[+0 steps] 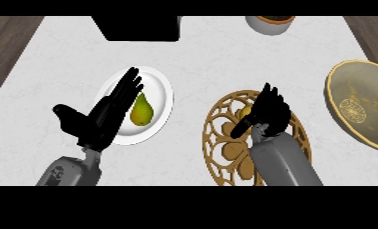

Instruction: Pick the lemon from the placemat and place it in the bowl

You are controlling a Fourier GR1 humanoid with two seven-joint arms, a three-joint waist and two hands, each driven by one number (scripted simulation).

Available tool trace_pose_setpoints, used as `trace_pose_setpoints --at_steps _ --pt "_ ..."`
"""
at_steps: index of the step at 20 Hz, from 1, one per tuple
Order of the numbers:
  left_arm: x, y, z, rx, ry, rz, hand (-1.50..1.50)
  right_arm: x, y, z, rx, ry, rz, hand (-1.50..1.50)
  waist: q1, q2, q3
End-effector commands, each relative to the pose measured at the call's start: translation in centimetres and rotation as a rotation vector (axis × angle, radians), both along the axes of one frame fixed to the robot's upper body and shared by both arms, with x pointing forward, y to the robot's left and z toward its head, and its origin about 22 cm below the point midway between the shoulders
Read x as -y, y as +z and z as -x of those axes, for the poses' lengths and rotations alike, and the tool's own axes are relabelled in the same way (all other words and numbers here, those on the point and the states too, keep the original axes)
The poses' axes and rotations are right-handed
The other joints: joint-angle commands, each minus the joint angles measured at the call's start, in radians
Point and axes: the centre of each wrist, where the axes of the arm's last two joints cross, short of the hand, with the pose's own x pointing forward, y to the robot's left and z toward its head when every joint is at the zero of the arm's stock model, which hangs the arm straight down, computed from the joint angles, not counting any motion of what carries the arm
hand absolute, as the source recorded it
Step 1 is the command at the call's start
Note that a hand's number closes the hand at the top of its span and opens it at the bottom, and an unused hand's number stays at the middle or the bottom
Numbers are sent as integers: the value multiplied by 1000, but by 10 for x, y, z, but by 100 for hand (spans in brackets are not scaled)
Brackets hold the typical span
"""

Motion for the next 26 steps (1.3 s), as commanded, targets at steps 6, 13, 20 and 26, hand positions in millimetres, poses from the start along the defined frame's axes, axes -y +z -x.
trace_pose_setpoints --at_steps 6,13,20,26 --pt "-5 -11 1 -5 1 -4 0 0 -23 8 -81 -192 36 -150 -4 2 0" --pt "10 5 5 0 -1 5 0 -7 -24 -5 -76 -172 47 -150 3 1 1" --pt "12 14 -7 6 3 -1 0 -14 -34 0 11 -98 55 150 -2 2 1" --pt "11 3 4 7 11 4 0 -9 -52 8 -1 -58 88 150 -2 1 1"
